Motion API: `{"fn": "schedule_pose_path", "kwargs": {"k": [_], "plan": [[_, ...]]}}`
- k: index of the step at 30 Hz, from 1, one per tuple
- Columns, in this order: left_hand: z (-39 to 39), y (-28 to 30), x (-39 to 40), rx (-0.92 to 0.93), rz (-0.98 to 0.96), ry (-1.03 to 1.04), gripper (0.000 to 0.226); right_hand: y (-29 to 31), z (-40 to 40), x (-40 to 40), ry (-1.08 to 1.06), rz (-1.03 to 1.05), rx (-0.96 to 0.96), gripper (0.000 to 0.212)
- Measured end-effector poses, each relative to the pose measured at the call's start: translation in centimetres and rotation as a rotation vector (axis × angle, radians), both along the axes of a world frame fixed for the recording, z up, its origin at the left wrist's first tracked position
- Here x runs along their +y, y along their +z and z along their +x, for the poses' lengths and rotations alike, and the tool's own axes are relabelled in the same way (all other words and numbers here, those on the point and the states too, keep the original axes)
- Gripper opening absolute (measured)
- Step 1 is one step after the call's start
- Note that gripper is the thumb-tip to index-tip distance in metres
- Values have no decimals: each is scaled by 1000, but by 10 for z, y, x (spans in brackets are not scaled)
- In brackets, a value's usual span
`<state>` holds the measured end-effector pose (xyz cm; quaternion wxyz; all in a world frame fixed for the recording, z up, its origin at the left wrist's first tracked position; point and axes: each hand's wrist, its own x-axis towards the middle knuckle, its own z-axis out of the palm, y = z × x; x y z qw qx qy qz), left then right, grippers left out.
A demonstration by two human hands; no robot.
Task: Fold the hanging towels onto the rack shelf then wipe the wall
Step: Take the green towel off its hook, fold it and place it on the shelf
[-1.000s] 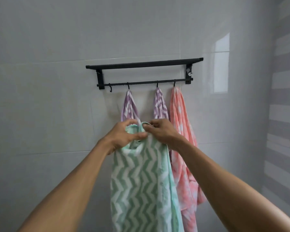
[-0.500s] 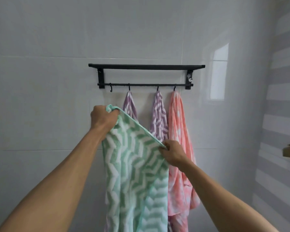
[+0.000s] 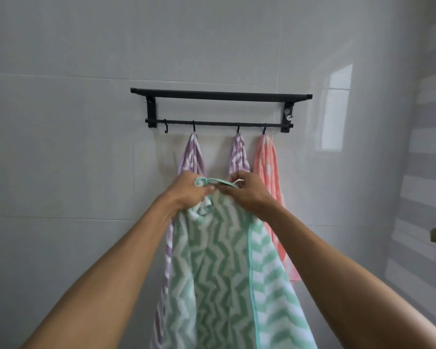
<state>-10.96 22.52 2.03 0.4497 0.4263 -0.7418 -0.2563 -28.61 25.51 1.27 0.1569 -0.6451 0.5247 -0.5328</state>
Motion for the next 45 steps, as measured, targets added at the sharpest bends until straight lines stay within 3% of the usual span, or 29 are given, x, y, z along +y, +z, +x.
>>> {"fn": "schedule_pose_path", "kwargs": {"k": [2,5,7,11,15,17,19,23,30,33,35,37,39,42,45], "plan": [[6,7,-2,35,-32,115,29,-6,-11,2,-81,19,173,15],[17,15,-2,166,-37,246,24,-28,-33,6,-287,90,354,20],[30,21,-7,234,-29,349,19,-43,-53,7,-370,154,306,7],[65,23,-24,234,-13,519,17,-45,-78,13,-335,316,129,7],[81,10,-48,254,86,623,22,-26,-89,16,-322,405,129,32],[81,2,-55,231,96,632,30,-16,-89,15,-267,519,-8,47],[71,-3,-55,198,73,603,40,-9,-78,12,-102,604,-254,52],[32,-9,-45,228,6,506,44,5,-45,0,41,588,-630,34],[-34,-7,-14,423,223,-17,31,24,-18,-11,0,379,-841,26],[-45,-6,-8,454,238,-89,25,27,-16,-2,135,279,-928,27],[-47,-7,-9,500,254,-111,26,26,-19,8,299,294,-965,44],[-48,-8,-12,511,256,-90,25,21,-24,18,427,339,-866,56],[-48,-9,-14,531,258,-63,24,15,-28,21,457,318,-638,58],[-51,-13,-14,607,296,-33,23,9,-34,16,268,172,-255,52],[-49,-17,-16,662,314,18,17,13,-36,17,-17,-37,101,18]]}}
